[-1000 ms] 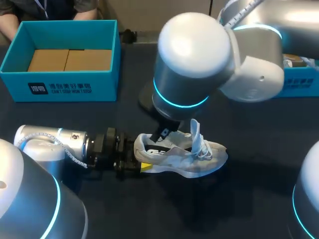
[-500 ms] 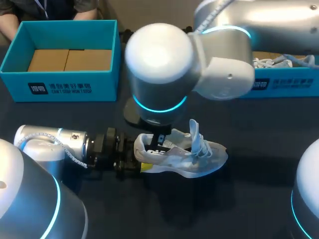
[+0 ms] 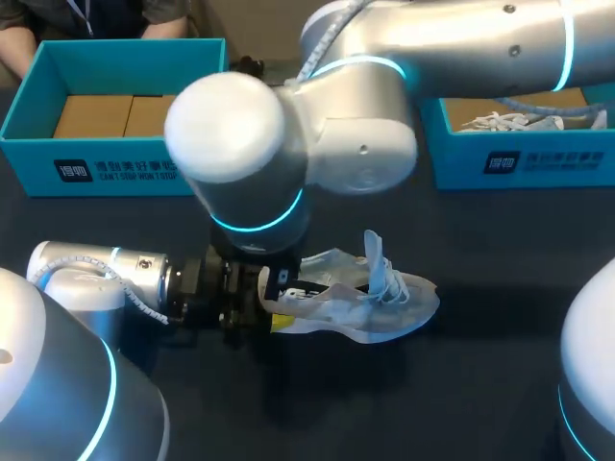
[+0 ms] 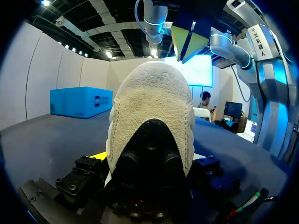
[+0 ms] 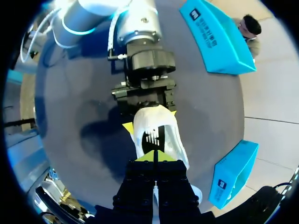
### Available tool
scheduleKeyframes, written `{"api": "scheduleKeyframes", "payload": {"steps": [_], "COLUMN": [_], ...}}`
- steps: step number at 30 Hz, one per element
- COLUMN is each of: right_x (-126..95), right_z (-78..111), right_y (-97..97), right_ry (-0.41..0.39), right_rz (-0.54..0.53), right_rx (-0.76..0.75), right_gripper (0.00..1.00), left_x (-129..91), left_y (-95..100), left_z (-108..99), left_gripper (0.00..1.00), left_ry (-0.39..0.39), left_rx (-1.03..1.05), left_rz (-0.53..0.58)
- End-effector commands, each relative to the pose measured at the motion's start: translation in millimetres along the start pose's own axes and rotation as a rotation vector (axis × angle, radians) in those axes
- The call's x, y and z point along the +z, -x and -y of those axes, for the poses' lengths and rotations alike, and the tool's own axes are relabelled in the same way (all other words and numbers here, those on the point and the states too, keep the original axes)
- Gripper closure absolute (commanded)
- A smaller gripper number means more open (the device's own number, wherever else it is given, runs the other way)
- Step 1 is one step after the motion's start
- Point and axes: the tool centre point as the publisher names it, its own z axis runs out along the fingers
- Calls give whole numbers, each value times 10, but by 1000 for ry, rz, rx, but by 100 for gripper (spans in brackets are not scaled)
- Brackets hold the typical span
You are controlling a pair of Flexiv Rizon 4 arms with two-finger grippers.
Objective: Take the shoe out of the shoebox, open the shoe tongue, remove and reinsert the insole, then place the shoe into the shoebox
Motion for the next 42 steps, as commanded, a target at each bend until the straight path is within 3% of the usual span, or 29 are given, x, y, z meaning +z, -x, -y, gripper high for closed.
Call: {"api": "scheduleKeyframes", "payload": {"steps": [1, 4, 6, 15, 31, 42], "right_x": [199, 314, 395, 395, 793, 921], "right_z": [-50, -32, 76, 76, 79, 301], "right_y": [-10, 2, 51, 51, 85, 87], "right_ry": [-19, -28, -42, -42, -26, -58], "right_rz": [-2, 8, -28, -28, -14, -44], "right_rx": [-13, -19, 99, 99, -102, -90], "right_gripper": [100, 100, 100, 100, 100, 100], "left_x": [5, 5, 5, 5, 5, 5], "left_y": [-5, -5, -5, -5, -5, -5], "left_z": [-2, -2, -2, -2, -2, -2], "left_gripper": [100, 100, 100, 100, 100, 100], "left_ry": [0, 0, 0, 0, 0, 0], "left_rx": [0, 0, 0, 0, 0, 0], "left_rz": [2, 2, 2, 2, 2, 2]}}
